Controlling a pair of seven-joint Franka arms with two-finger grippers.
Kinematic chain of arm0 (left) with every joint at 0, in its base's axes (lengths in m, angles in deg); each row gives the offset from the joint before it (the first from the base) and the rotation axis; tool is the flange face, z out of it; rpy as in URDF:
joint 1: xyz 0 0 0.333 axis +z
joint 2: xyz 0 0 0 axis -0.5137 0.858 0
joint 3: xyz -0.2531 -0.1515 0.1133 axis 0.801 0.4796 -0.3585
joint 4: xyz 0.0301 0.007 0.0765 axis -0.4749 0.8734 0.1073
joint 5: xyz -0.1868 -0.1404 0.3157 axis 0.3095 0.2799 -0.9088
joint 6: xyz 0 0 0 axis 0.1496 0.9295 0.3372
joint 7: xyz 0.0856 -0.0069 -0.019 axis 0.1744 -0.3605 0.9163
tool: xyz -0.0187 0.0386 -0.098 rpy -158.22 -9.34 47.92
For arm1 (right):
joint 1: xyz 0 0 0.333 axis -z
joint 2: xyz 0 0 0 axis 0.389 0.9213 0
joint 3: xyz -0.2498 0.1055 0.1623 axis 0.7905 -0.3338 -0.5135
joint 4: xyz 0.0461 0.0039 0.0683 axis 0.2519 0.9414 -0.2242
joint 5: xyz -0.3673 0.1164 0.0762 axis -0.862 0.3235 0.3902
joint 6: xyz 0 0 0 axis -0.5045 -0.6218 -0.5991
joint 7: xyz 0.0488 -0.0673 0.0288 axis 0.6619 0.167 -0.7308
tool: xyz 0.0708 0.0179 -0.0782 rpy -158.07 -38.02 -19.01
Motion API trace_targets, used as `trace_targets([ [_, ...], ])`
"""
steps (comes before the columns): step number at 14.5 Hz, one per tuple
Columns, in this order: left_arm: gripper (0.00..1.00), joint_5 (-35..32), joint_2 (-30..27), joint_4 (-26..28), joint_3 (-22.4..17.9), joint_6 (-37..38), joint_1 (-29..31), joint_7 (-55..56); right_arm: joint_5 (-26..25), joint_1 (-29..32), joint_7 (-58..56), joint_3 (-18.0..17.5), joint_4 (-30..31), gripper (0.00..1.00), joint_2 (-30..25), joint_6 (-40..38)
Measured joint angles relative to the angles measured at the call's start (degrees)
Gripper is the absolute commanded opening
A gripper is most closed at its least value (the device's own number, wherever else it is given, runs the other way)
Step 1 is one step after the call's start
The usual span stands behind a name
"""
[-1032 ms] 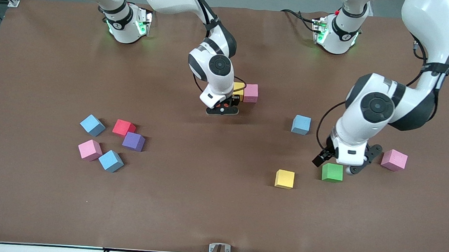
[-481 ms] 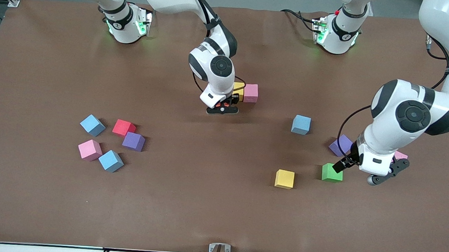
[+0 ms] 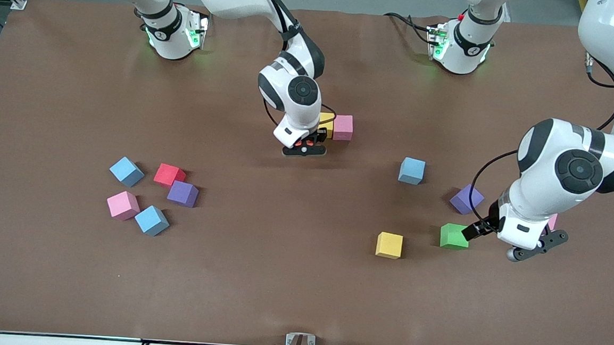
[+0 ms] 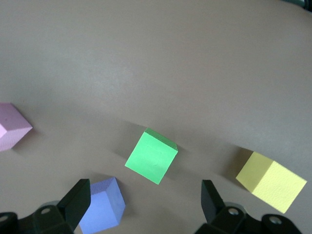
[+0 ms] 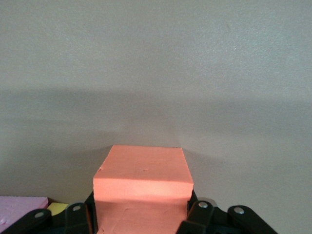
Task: Arrange 11 blocks into digit 3
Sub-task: 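Set the orange block below red while the left gripper grasps green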
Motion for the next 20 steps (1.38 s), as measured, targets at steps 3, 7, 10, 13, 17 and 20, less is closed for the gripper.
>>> trace_targets([
  [3, 1.0, 0.0, 1.69, -0.06, -0.08, 0.13, 0.09, -4.46, 0.0, -0.01, -0.02, 0.0, -0.01, 0.22, 0.0, -0.06],
  [7, 1.0, -0.01, 3.97, -0.48, -0.12, 0.08, 0.17, -11.23, 0.0, -0.02, -0.1, -0.01, -0.07, 0.24, 0.0, -0.37],
  [10, 1.0, -2.33, 5.67, -2.51, 0.04, -0.07, -0.18, -14.24, 0.0, -0.03, -0.33, -0.01, -0.12, 0.57, 0.0, -0.54],
  [13, 1.0, -5.41, 7.55, -3.84, 0.07, -0.04, -0.61, -15.47, 0.0, -0.04, -0.36, 0.0, -0.73, 1.0, 0.03, -2.07],
  [17, 0.99, -6.16, 10.95, -3.89, 0.06, -0.11, -0.64, -19.91, 0.03, 0.0, -0.31, 0.41, -4.93, 1.0, 0.03, -7.67],
  [20, 0.99, -6.16, 12.72, -3.99, 0.17, -0.29, -0.77, -22.96, 0.05, 0.13, -0.31, 0.75, -8.18, 1.0, 0.01, -11.47],
])
